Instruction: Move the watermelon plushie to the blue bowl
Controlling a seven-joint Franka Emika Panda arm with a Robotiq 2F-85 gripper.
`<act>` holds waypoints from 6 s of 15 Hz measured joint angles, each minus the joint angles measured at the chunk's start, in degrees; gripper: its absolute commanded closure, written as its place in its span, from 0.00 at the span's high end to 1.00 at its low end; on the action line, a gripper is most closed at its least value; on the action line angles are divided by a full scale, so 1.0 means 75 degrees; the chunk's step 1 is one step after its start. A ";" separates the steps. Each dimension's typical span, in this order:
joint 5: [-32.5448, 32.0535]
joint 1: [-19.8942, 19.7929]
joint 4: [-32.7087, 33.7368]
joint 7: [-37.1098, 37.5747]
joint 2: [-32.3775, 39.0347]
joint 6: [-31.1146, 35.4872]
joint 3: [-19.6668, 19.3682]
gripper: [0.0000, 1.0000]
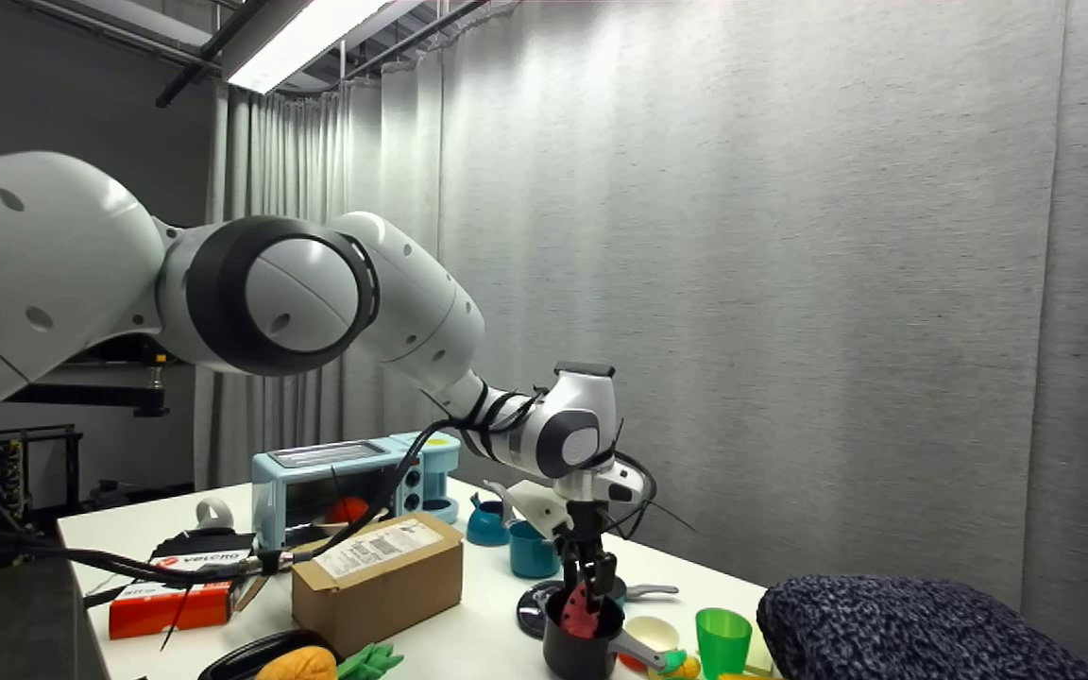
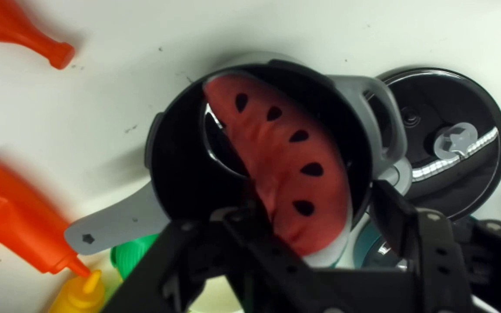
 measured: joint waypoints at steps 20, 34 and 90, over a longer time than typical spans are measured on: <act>-0.0218 0.0149 0.0088 0.0016 0.0053 0.0198 -0.0302 0.11; -0.0561 -0.0028 0.0192 -0.0041 -0.0961 -0.0182 -0.0542 0.02; -0.1351 -0.1898 0.2683 0.6831 0.0425 -0.1518 -0.2814 0.85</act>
